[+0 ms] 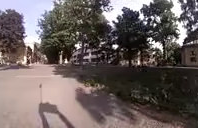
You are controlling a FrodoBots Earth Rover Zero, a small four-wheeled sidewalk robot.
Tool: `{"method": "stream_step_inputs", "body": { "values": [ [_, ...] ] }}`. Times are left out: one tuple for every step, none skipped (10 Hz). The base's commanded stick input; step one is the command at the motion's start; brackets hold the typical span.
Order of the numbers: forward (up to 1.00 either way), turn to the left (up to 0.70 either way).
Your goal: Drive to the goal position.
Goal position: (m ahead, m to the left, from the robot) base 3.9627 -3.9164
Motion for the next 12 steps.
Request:
{"method": "stream_step_inputs", "body": {
  "values": [
    [0.44, 0.27],
    [0.44, 0.27],
    [0.44, 0.27],
    [0.44, 0.27],
    [0.44, 0.27],
    [0.44, 0.27],
    [0.44, 0.27],
    [0.44, 0.27],
    [0.44, 0.27],
    [0.44, 0.27],
    [0.44, 0.27],
    [0.44, 0.27]
  ]
}}
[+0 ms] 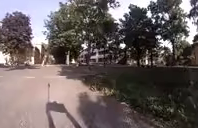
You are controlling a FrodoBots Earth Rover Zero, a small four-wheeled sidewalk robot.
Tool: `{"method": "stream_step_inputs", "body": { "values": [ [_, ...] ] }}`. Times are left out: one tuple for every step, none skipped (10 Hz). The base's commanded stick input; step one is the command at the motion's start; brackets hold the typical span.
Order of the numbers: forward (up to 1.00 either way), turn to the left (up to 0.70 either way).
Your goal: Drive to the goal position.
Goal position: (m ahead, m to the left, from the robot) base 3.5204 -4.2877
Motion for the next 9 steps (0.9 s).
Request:
{"method": "stream_step_inputs", "body": {
  "values": [
    [0.44, 0.27],
    [0.44, 0.27],
    [0.44, 0.27],
    [0.44, 0.27],
    [0.44, 0.27],
    [0.44, 0.27],
    [0.44, 0.27],
    [0.44, 0.27],
    [0.44, 0.27]
  ]
}}
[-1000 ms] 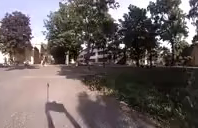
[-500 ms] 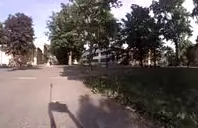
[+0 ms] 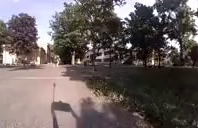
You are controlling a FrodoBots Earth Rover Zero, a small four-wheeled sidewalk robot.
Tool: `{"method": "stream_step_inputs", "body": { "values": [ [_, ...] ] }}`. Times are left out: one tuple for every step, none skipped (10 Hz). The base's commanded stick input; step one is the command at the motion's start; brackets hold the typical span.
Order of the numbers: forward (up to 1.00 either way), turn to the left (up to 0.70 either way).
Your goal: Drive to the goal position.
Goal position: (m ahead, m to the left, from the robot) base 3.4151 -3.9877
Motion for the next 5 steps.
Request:
{"method": "stream_step_inputs", "body": {
  "values": [
    [0.44, 0.27],
    [0.44, 0.27],
    [0.44, 0.27],
    [0.44, 0.27],
    [0.44, 0.27]
  ]
}}
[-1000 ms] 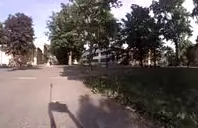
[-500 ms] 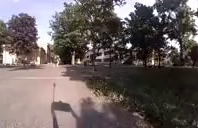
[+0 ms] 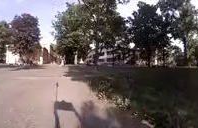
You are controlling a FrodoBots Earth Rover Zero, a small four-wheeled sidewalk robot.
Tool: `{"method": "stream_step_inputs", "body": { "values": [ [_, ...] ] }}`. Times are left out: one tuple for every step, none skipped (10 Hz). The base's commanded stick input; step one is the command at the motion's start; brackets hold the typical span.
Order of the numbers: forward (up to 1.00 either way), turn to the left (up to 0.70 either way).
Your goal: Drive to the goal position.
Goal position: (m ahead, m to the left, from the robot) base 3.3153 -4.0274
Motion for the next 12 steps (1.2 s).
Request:
{"method": "stream_step_inputs", "body": {
  "values": [
    [0.44, 0.27],
    [0.44, 0.27],
    [0.44, 0.27],
    [0.44, 0.20],
    [0.44, 0.06],
    [0.44, 0.02],
    [0.44, 0.02],
    [0.44, 0.02],
    [0.44, 0.02],
    [0.44, 0.02],
    [0.44, 0.02],
    [0.44, 0.02]
  ]
}}
